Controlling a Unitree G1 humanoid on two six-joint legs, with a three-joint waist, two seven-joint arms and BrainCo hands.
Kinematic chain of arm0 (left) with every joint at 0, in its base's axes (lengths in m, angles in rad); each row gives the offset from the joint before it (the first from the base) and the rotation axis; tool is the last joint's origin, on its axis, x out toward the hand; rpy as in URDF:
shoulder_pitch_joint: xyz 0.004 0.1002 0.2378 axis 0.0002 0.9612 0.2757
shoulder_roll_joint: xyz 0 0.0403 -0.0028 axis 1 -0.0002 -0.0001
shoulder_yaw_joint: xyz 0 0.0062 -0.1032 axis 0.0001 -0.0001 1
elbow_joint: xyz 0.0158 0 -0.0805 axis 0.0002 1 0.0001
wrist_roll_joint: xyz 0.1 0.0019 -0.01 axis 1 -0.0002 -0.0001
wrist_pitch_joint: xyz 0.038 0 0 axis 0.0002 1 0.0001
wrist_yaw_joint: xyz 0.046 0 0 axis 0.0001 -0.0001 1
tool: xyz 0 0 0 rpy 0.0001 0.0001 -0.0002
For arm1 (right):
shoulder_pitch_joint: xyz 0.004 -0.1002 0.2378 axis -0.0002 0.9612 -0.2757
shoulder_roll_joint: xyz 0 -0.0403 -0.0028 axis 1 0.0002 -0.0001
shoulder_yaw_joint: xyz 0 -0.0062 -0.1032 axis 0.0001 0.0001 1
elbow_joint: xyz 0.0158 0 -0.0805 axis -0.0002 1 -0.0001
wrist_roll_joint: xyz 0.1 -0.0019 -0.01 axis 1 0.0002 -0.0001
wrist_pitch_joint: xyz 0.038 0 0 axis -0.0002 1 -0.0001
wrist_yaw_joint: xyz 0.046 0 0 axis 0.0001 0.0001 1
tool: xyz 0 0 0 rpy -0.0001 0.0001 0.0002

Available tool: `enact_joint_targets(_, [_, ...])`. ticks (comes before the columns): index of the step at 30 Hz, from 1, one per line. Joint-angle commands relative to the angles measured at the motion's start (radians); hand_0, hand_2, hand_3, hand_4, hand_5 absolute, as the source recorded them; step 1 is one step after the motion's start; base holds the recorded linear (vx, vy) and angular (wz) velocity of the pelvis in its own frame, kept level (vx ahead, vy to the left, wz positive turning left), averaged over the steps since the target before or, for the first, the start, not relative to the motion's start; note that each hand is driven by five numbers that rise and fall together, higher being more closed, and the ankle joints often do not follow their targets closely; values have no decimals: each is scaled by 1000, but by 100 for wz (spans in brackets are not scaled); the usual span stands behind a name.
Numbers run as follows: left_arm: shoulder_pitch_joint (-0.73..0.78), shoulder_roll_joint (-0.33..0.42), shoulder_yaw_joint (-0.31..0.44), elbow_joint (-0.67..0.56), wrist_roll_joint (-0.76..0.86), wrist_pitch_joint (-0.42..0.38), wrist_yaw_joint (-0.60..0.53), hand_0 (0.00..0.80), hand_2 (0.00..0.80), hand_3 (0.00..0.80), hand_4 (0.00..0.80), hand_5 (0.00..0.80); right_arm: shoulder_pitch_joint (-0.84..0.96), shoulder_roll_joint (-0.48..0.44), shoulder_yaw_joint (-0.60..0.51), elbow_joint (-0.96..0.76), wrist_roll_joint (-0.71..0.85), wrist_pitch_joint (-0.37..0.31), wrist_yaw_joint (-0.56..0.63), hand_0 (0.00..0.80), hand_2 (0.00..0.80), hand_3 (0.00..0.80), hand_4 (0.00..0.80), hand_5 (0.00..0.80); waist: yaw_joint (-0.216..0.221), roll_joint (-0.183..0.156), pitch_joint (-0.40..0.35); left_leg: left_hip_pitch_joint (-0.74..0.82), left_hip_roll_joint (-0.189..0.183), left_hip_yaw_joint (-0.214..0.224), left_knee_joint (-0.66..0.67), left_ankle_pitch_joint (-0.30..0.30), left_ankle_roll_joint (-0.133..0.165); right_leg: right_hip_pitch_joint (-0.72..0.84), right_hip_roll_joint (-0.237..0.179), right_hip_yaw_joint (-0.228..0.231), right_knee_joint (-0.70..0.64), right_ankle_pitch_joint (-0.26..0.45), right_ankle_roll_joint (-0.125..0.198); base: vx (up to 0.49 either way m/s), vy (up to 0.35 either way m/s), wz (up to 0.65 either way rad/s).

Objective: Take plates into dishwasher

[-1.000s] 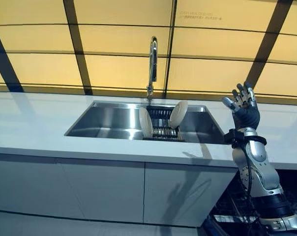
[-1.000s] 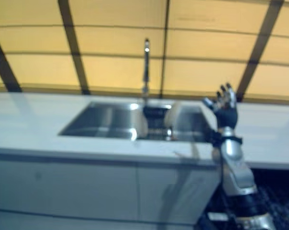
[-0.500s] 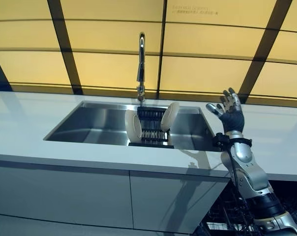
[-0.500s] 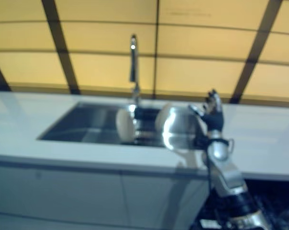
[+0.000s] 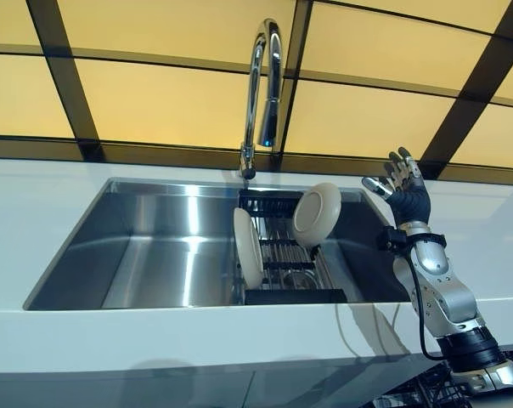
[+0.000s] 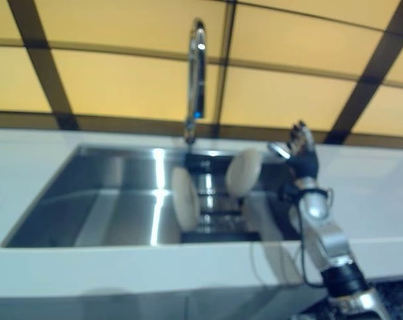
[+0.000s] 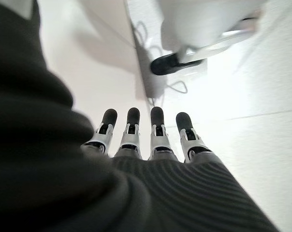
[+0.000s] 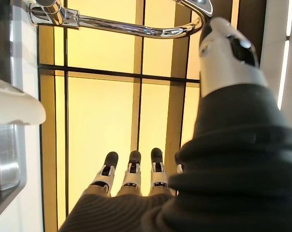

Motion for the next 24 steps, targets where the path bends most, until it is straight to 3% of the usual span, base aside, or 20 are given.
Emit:
enact_joint_targets(1, [39, 20, -12, 9, 1, 29, 19, 0, 0, 0, 0, 0, -28, -27, -69, -14, 9, -15, 5, 0, 0, 0, 0, 0, 14, 11, -54, -18, 22, -59, 24, -56, -48, -92, -56, -25, -44, 242, 18, 91, 67, -16])
enact_joint_targets(4, [32, 37, 1, 17, 0, 32, 20, 0, 0, 0, 0, 0, -59, -38, -63, 2, 29, -15, -1, 0, 0, 0, 0, 0, 4, 7, -46, 19, 24, -63, -1, -67, -63, -117, -29, -58, -243, 226, 19, 57, -8, -7])
enact_joint_targets(7, [20, 36, 2, 16, -14, 23, 33, 0, 0, 0, 0, 0, -63, -48, -62, 18, 50, -45, 17, 0, 0, 0, 0, 0, -18, -8, -31, 24, 4, -70, -7, -88, -62, -154, 7, -34, -380, 276, 30, 9, -39, -2])
enact_joint_targets(10, [11, 28, 1, -8, -15, 43, 43, 0, 0, 0, 0, 0, -46, -34, -69, 0, 36, -35, 16, 0, 0, 0, 0, 0, -34, -11, -23, 41, -11, -89, -7, -109, -52, -185, 19, -5, -383, 306, 29, 64, -49, 25])
enact_joint_targets(14, [17, 19, 6, -11, -9, 50, 39, 0, 0, 0, 0, 0, -33, -23, -66, -4, 18, -5, 19, 0, 0, 0, 0, 0, -27, -15, -40, 48, -12, -102, -8, -112, -51, -155, 19, -20, -408, 304, 26, 96, -99, 48])
enact_joint_targets(24, [31, 1, 1, -3, -1, 59, 28, 0, 0, 0, 0, 0, -37, -9, -31, 30, 41, 45, 42, 0, 0, 0, 0, 0, -10, -23, -68, 61, 7, -108, -8, -113, -66, -67, 38, -45, -455, 261, -3, 83, -141, 4])
